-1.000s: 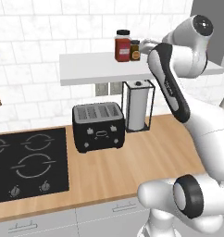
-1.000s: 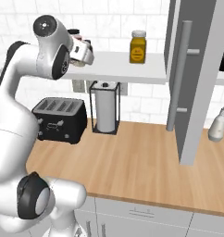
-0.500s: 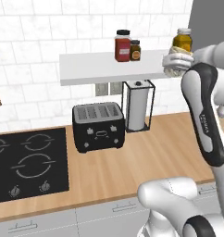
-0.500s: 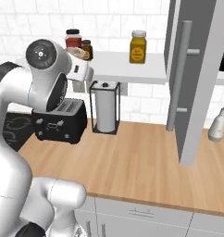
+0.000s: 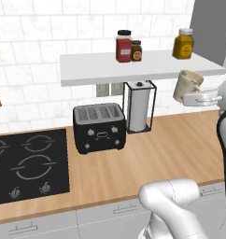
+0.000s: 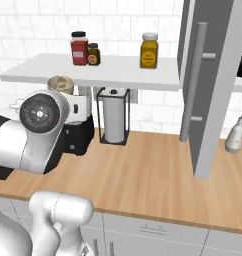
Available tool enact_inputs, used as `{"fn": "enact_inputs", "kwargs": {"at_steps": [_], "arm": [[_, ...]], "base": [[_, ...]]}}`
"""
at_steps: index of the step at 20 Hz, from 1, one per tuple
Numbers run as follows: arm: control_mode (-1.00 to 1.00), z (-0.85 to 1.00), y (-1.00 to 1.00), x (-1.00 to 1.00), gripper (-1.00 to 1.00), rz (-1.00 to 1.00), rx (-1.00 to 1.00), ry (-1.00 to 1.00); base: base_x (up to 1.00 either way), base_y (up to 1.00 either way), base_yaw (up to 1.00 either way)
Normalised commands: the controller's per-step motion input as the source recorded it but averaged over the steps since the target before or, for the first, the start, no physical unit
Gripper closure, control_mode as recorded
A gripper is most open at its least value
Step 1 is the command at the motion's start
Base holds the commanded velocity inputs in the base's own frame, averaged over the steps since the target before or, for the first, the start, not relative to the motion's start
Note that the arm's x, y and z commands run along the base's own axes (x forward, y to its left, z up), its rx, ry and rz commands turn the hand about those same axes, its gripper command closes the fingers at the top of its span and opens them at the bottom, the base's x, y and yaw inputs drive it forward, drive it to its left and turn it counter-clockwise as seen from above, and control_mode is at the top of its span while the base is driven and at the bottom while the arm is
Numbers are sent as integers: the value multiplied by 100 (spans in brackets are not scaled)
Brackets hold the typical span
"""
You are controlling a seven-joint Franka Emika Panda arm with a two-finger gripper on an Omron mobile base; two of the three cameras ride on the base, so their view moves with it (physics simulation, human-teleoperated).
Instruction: Gather all objects into one cabinet and sort the glasses and bowls to opposite sides.
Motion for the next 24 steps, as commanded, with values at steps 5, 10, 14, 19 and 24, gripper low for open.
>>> {"fn": "enact_inputs", "kwargs": {"at_steps": [5,10,14,19,24], "arm": [[-100,-17,0,-100,100,5,-14,7],[-100,-10,2,-60,100,-2,-7,24],[-100,-6,0,0,100,-4,-1,24],[100,-4,0,-4,100,-1,0,9],[100,0,0,0,100,0,0,0]], "base": [[0,0,0],[0,0,0],[0,0,0],[-23,0,-2],[-79,0,-7]]}}
